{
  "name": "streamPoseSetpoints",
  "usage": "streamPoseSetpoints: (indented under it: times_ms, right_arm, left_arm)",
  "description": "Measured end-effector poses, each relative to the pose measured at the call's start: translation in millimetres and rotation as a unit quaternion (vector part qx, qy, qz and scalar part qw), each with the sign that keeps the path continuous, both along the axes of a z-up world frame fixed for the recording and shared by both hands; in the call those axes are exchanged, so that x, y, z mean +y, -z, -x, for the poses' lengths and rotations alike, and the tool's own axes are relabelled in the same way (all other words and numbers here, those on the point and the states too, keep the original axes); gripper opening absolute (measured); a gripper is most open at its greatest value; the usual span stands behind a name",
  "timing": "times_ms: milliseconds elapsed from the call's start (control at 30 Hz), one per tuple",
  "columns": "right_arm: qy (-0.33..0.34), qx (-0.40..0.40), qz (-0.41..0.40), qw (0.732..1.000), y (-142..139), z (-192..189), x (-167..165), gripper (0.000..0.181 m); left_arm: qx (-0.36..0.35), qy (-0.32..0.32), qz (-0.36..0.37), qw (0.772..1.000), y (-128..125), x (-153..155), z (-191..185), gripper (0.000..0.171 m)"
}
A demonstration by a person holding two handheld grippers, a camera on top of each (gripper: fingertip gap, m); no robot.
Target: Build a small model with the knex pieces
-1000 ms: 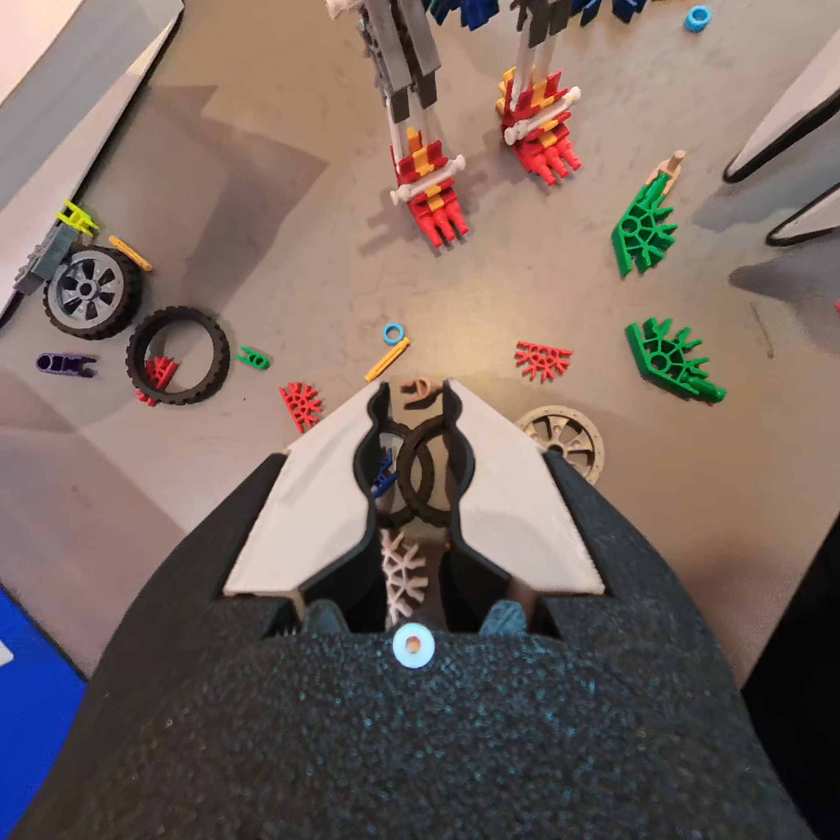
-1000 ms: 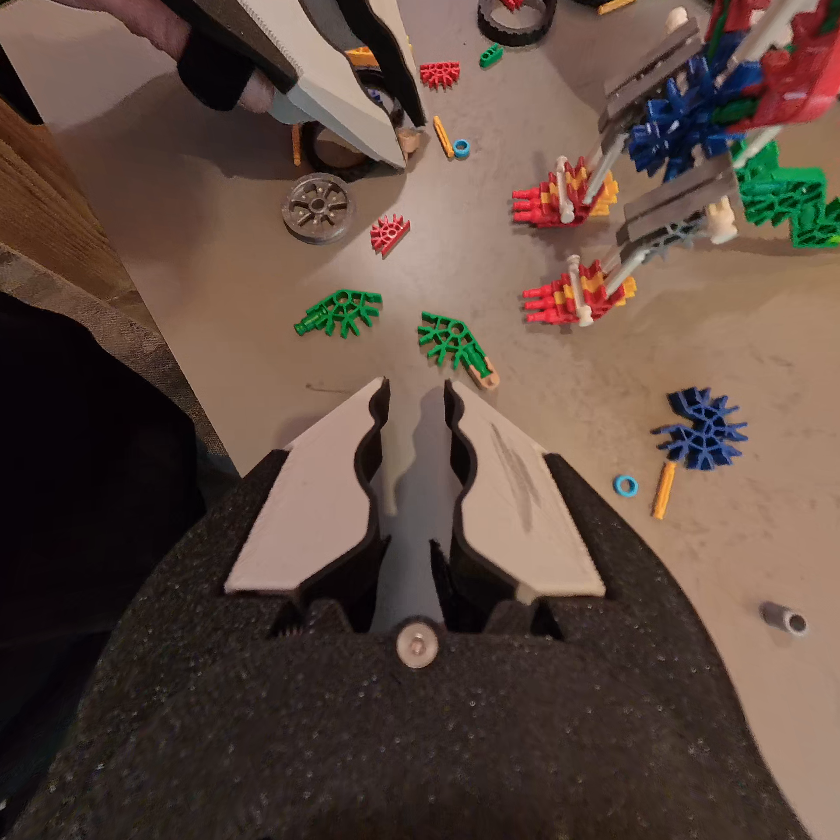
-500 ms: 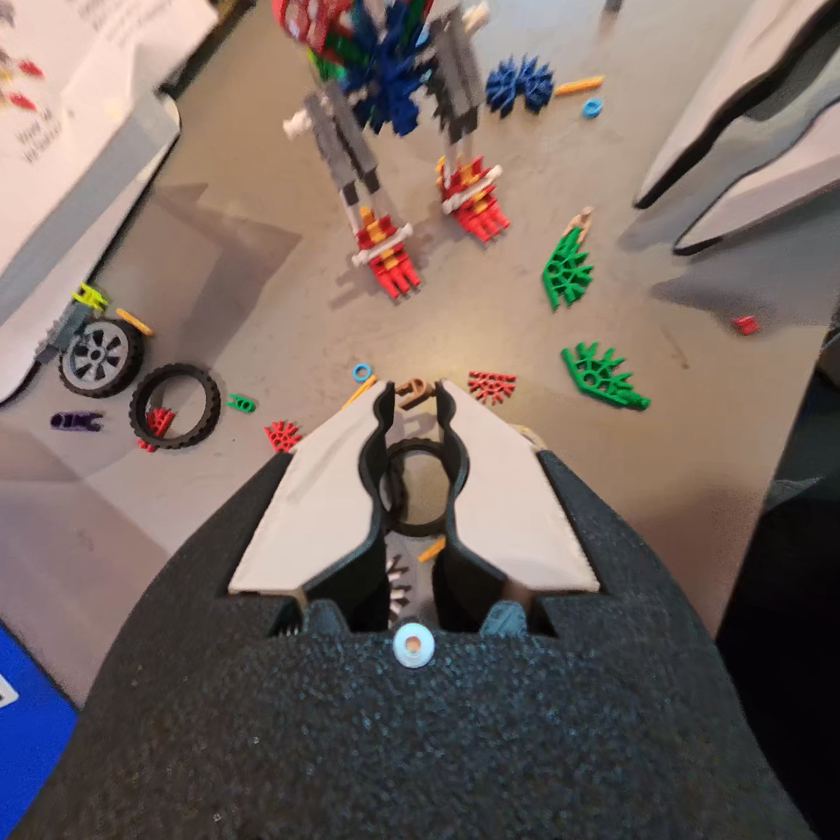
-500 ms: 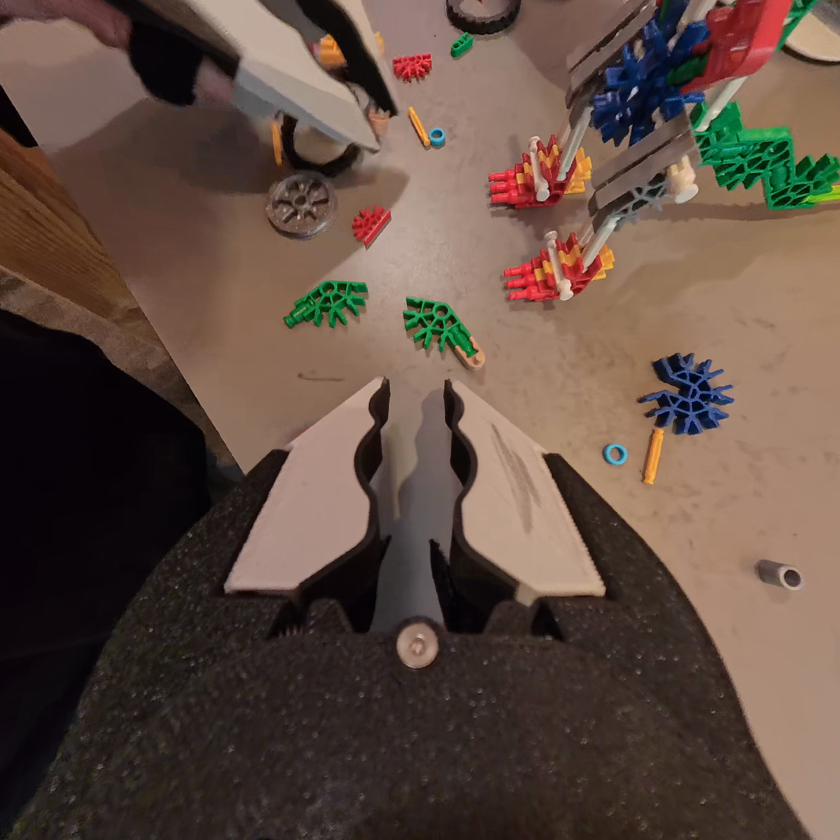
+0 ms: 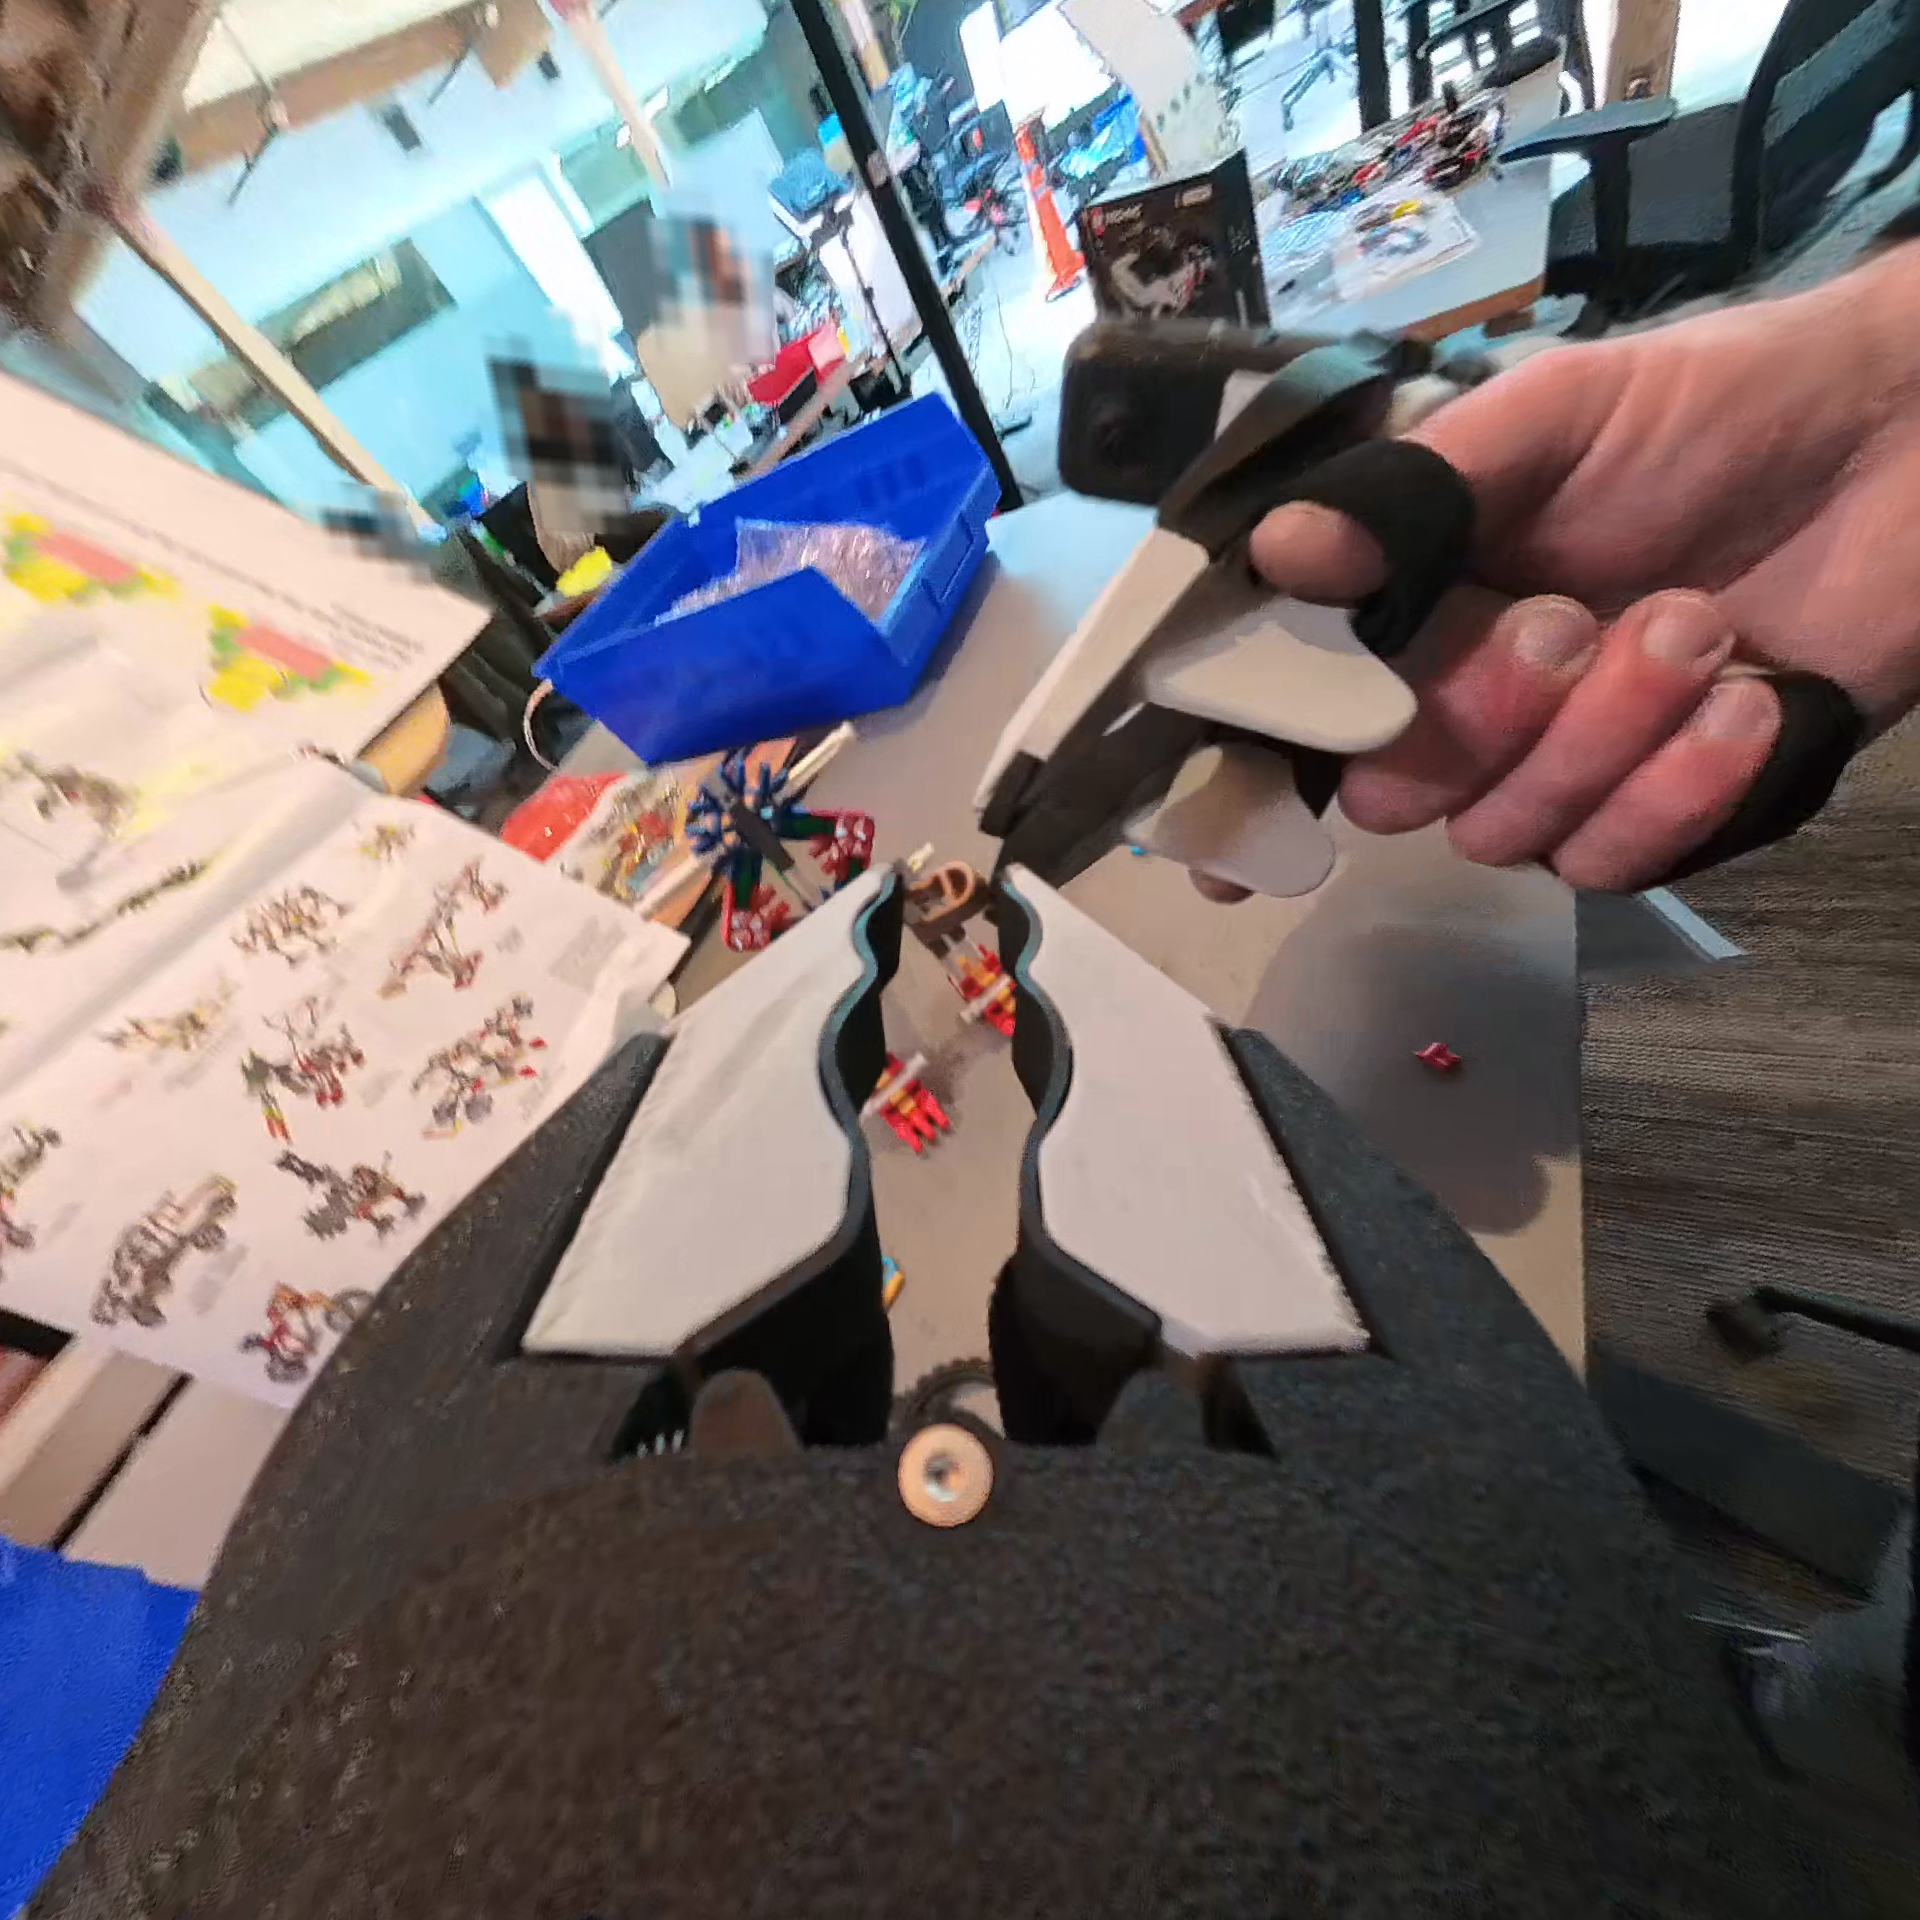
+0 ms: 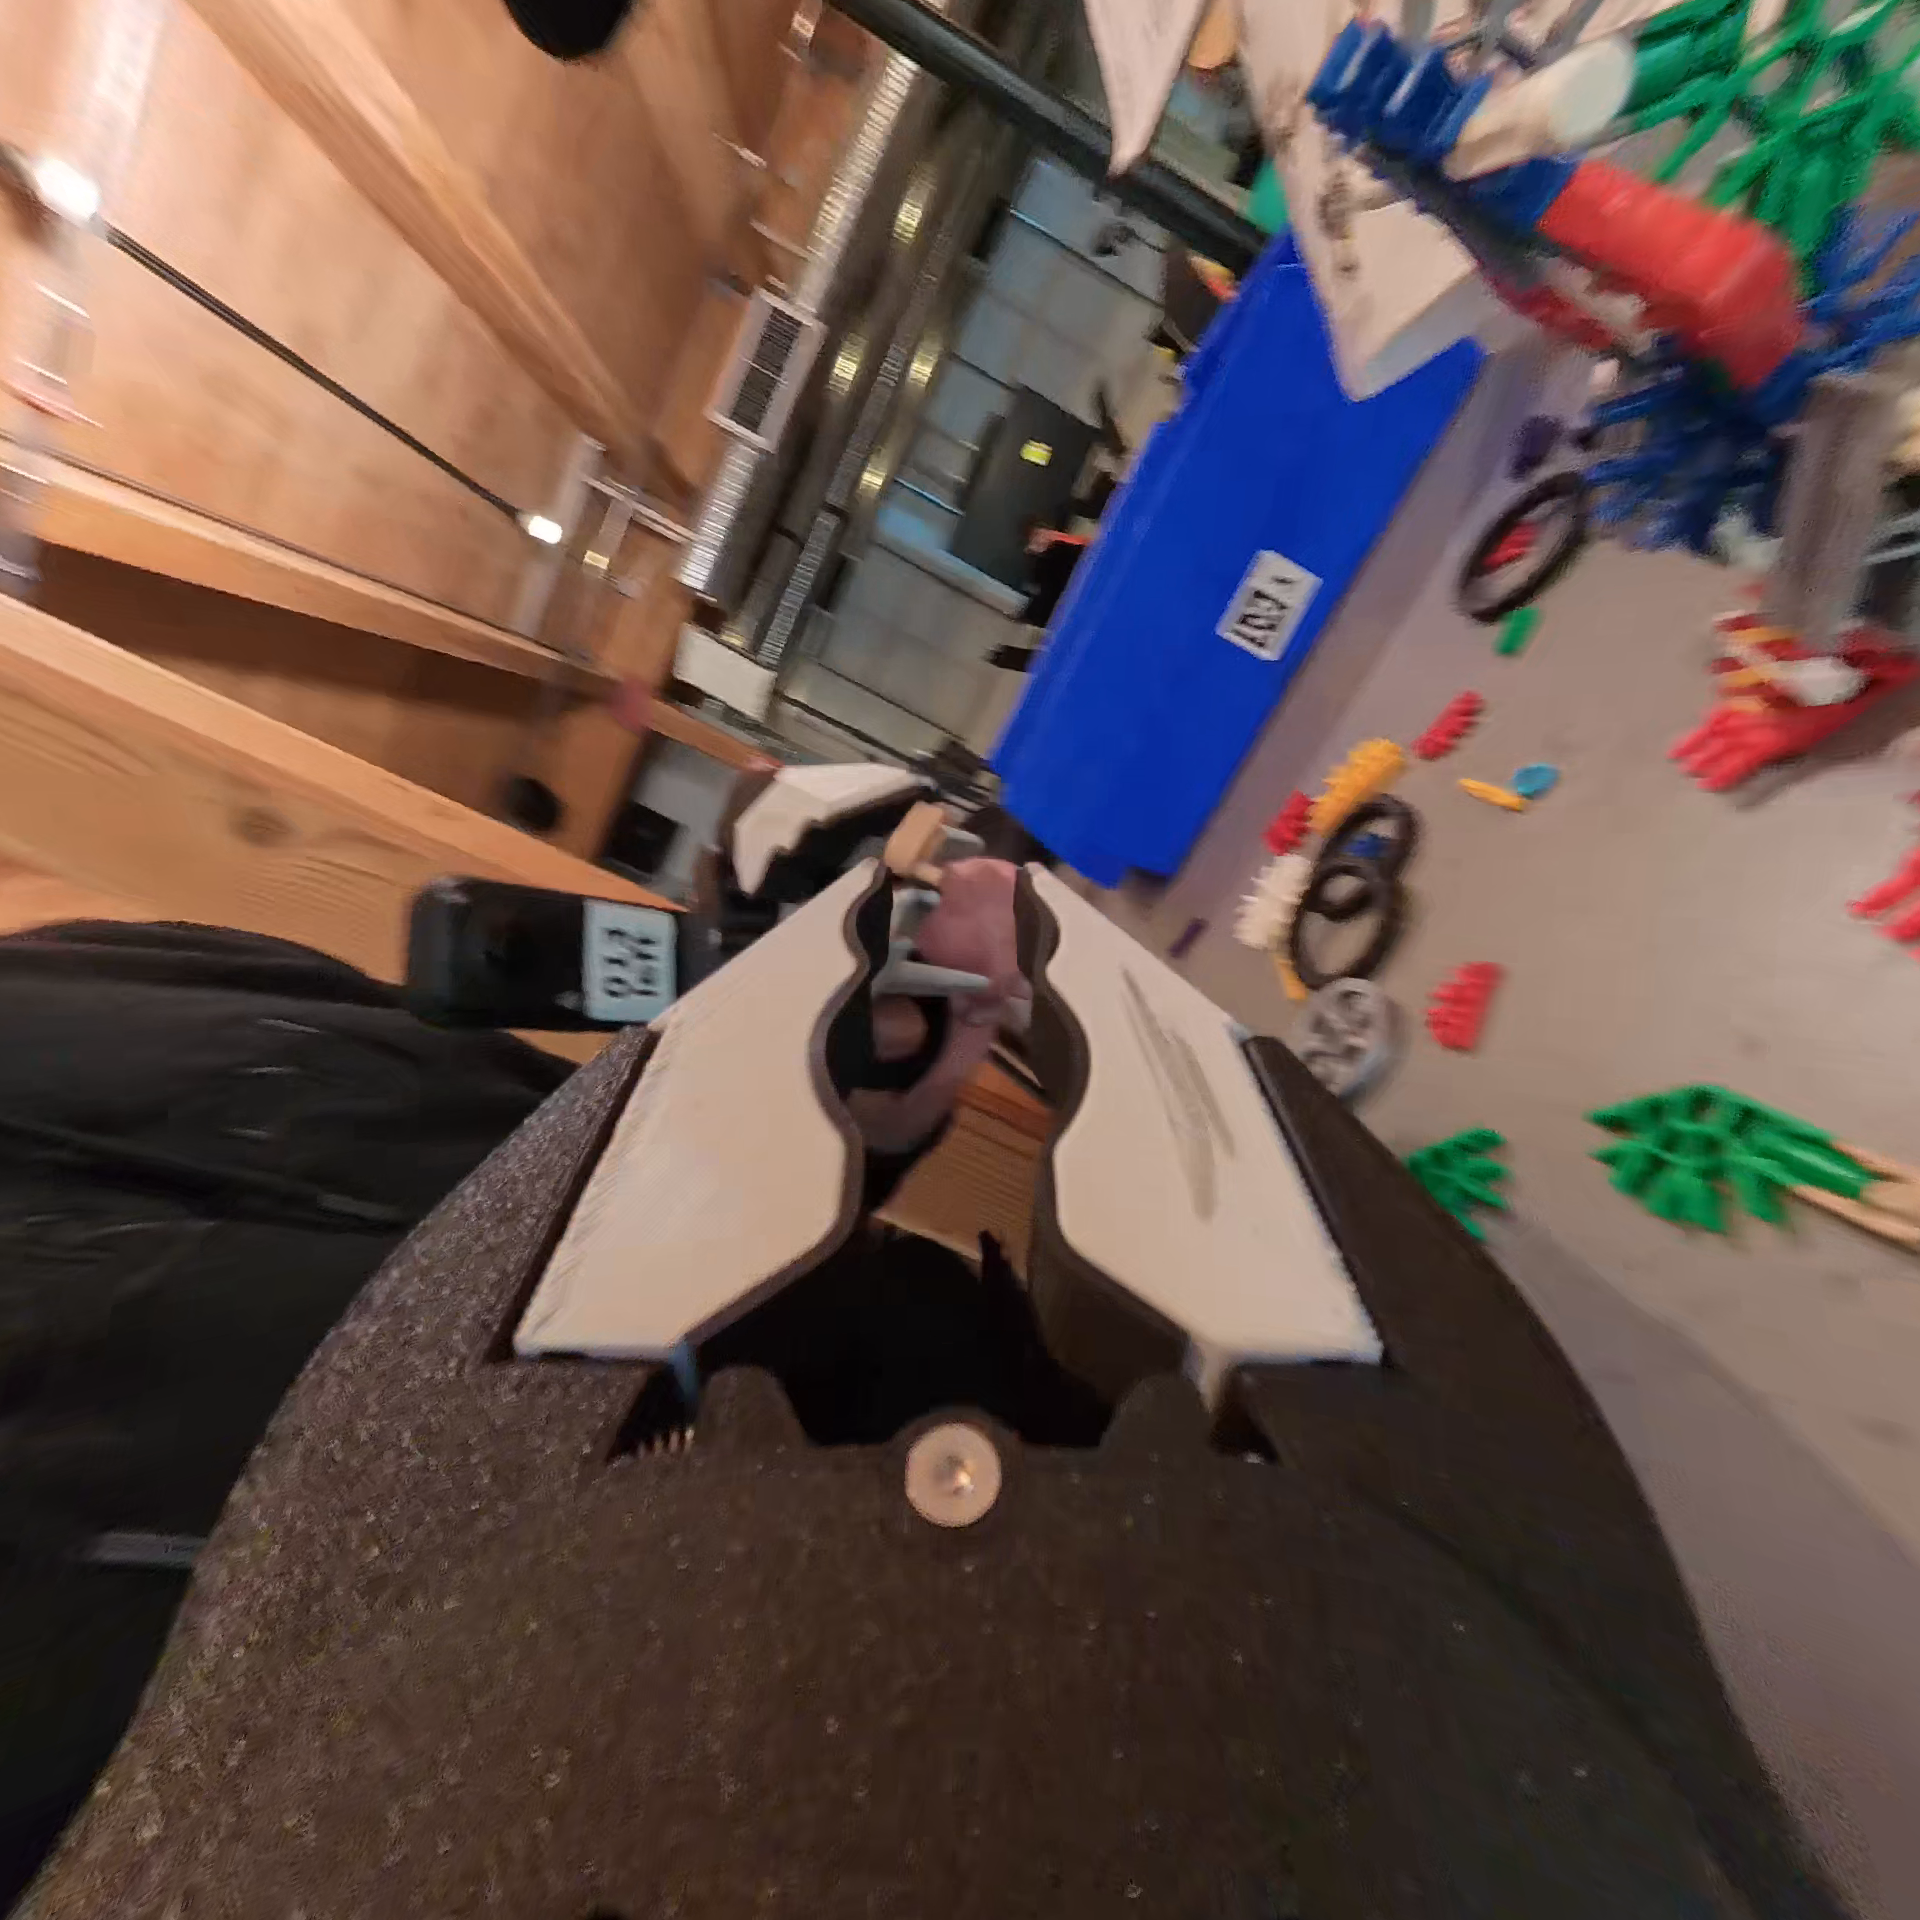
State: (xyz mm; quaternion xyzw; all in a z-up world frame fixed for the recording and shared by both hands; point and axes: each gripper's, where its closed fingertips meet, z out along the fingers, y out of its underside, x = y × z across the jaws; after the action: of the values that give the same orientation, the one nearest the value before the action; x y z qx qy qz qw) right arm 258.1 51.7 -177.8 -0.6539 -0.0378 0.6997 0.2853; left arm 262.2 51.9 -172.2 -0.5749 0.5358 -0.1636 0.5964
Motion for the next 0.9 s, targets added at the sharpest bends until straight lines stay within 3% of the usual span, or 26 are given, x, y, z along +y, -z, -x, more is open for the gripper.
streamPoseSetpoints:
  times_ms: [233,400,600,700,800,900]
  right_arm:
    - [-0.050,0.134,0.009,0.990,-28.5,8.4,-21.4,0.019]
    - [-0.037,0.136,-0.014,0.990,-33.3,8.7,-26.0,0.011]
    - [0.001,0.031,-0.027,0.999,-7.4,4.4,-17.5,0.009]
    - [0.014,-0.080,-0.037,0.996,22.7,-7.6,-11.9,0.009]
    - [0.009,-0.206,-0.061,0.977,52.8,-23.4,-11.7,0.010]
    - [-0.012,-0.321,-0.098,0.942,75.8,-36.9,-14.4,0.010]
  left_arm:
    - [-0.002,0.047,-0.090,0.995,-23.7,-20.9,-11.9,0.014]
    - [-0.009,0.054,-0.097,0.994,-24.5,-25.3,-12.7,0.014]
    - [0.010,0.048,-0.065,0.997,-3.3,-19.9,-11.7,0.017]
    - [0.023,0.065,0.004,0.998,16.8,-15.1,-5.6,0.038]
    - [0.091,0.112,0.119,0.982,60.8,-15.6,1.6,0.045]
    - [0.185,0.153,0.178,0.954,103.5,-22.4,9.5,0.044]
